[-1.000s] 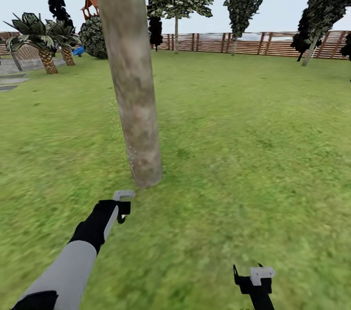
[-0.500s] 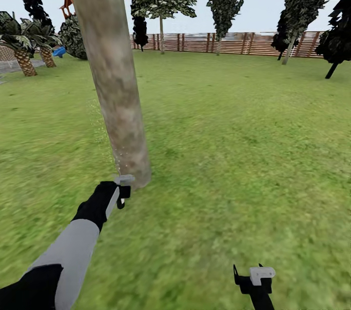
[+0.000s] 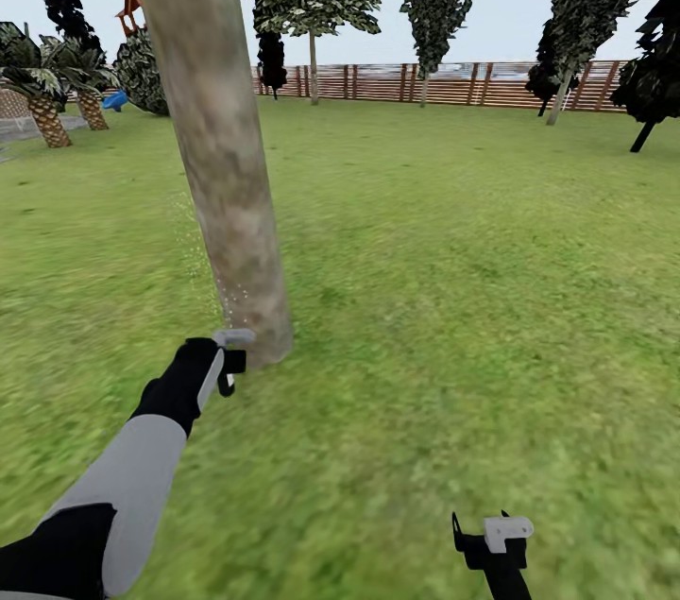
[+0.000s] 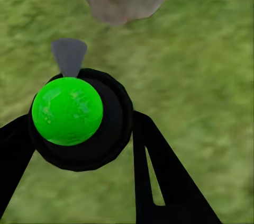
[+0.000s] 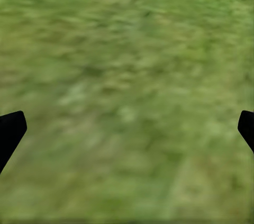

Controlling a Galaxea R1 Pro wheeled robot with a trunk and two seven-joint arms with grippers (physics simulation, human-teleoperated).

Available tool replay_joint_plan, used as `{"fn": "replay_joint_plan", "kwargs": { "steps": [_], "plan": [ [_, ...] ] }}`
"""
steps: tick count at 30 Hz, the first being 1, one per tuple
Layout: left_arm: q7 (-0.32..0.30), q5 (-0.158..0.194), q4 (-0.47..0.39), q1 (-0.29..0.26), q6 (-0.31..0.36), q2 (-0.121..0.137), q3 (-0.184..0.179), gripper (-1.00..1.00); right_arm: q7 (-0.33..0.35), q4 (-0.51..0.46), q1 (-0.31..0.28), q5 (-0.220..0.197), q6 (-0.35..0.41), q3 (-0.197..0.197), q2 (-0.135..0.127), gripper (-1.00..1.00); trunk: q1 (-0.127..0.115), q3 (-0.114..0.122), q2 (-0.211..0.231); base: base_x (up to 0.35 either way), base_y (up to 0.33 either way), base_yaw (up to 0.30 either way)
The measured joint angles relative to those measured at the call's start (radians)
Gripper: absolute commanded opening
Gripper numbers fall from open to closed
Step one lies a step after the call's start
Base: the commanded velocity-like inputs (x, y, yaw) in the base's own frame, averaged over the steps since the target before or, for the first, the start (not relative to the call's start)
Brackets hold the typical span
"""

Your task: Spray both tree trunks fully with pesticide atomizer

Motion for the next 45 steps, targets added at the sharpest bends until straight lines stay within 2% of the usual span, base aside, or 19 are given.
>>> {"fn": "replay_joint_plan", "kwargs": {
  "steps": [1,5,7,9,11,12,14,16,21,23,26,28,30,31,32,34,37,41,45],
  "plan": [
    [-0.001,0.001,-0.004,0.000,0.010,0.003,0.001,-1.00,0.000,0.000,0.000,0.000,0.000,0.000,0.000,1.00,0.000,0.000,0.000,0.000,0.000,0.000],
    [-0.003,-0.006,-0.039,-0.001,0.041,0.071,0.007,-1.00,0.000,0.001,0.001,0.000,0.000,0.000,0.000,1.00,0.000,0.000,0.000,0.000,0.000,0.000],
    [-0.004,0.002,-0.047,0.001,0.042,0.080,0.005,-1.00,0.000,0.001,0.001,0.000,0.000,0.000,0.000,1.00,0.000,0.000,0.000,0.000,0.000,0.000],
    [-0.004,0.005,-0.061,0.000,0.043,0.073,0.001,-1.00,0.000,0.001,0.001,0.000,-0.001,0.000,0.000,1.00,0.000,0.000,0.000,0.000,0.000,0.000],
    [-0.004,0.012,-0.095,-0.001,0.072,0.034,-0.002,-1.00,0.000,0.001,0.001,0.000,0.000,0.000,0.000,1.00,0.000,0.000,0.000,0.000,0.000,0.000],
    [-0.004,0.011,-0.123,-0.001,0.110,0.014,-0.003,-1.00,0.000,0.001,0.001,0.000,0.000,0.000,0.000,1.00,0.000,0.000,0.000,0.000,0.000,0.000],
    [-0.004,0.000,-0.162,0.000,0.146,0.007,-0.003,-1.00,0.000,0.001,0.001,0.000,0.000,0.000,0.000,1.00,0.000,0.000,0.000,0.000,0.000,0.000],
    [-0.004,-0.002,-0.190,0.000,0.160,0.013,-0.003,-1.00,0.000,0.001,0.001,0.000,0.000,0.000,0.000,1.00,0.000,0.000,0.000,0.000,0.000,0.000],
    [-0.009,-0.003,-0.202,-0.002,0.167,0.096,0.006,-1.00,0.000,0.001,0.001,0.000,0.000,0.000,0.000,1.00,0.000,0.000,0.000,0.000,0.000,0.000],
    [-0.015,0.007,-0.224,-0.001,0.179,0.091,-0.001,-1.00,0.000,0.001,0.001,0.000,0.000,0.000,0.000,1.00,0.000,0.000,0.000,0.000,0.000,0.000],
    [-0.016,0.011,-0.279,-0.001,0.228,0.051,-0.005,-1.00,0.000,0.006,0.001,0.000,0.000,0.000,0.000,1.00,0.000,0.000,0.000,0.000,0.000,0.000],
    [-0.016,0.007,-0.326,-0.002,0.249,0.026,-0.025,-1.00,0.000,0.012,0.001,0.000,0.000,0.000,0.000,1.00,0.000,0.000,0.000,0.000,0.000,0.000],
    [-0.016,0.001,-0.340,-0.002,0.254,0.027,-0.033,-1.00,0.000,0.012,0.001,0.000,0.000,0.000,0.000,1.00,0.000,0.000,0.000,0.000,0.000,0.000],
    [-0.016,-0.007,-0.346,-0.002,0.256,0.040,-0.029,-1.00,0.000,0.013,0.001,0.000,-0.001,0.000,0.000,1.00,0.000,0.000,0.000,0.000,0.000,0.000],
    [-0.017,-0.008,-0.349,-0.002,0.259,0.065,-0.026,-1.00,0.000,0.013,0.001,0.000,-0.001,0.000,0.000,1.00,0.000,0.000,0.000,0.000,0.000,0.000],
    [-0.018,0.005,-0.351,-0.002,0.265,0.077,-0.027,-1.00,0.000,0.013,0.001,0.000,0.000,0.000,0.000,1.00,0.000,0.000,0.000,0.000,0.000,0.000],
    [-0.018,0.009,-0.370,0.001,0.268,0.064,-0.040,-1.00,0.000,0.013,0.001,0.000,0.000,0.000,0.000,1.00,0.000,0.000,0.000,0.000,0.000,0.000],
    [-0.019,0.007,-0.375,0.009,0.269,0.042,-0.078,-1.00,0.000,0.013,0.001,0.000,0.000,0.000,0.000,1.00,0.000,0.000,0.000,0.000,0.000,0.000],
    [-0.019,0.002,-0.373,0.014,0.269,0.046,-0.090,-1.00,0.001,0.012,0.001,0.000,-0.001,0.000,0.001,1.00,0.000,0.000,0.000,0.071,0.000,0.000]
  ]
}}
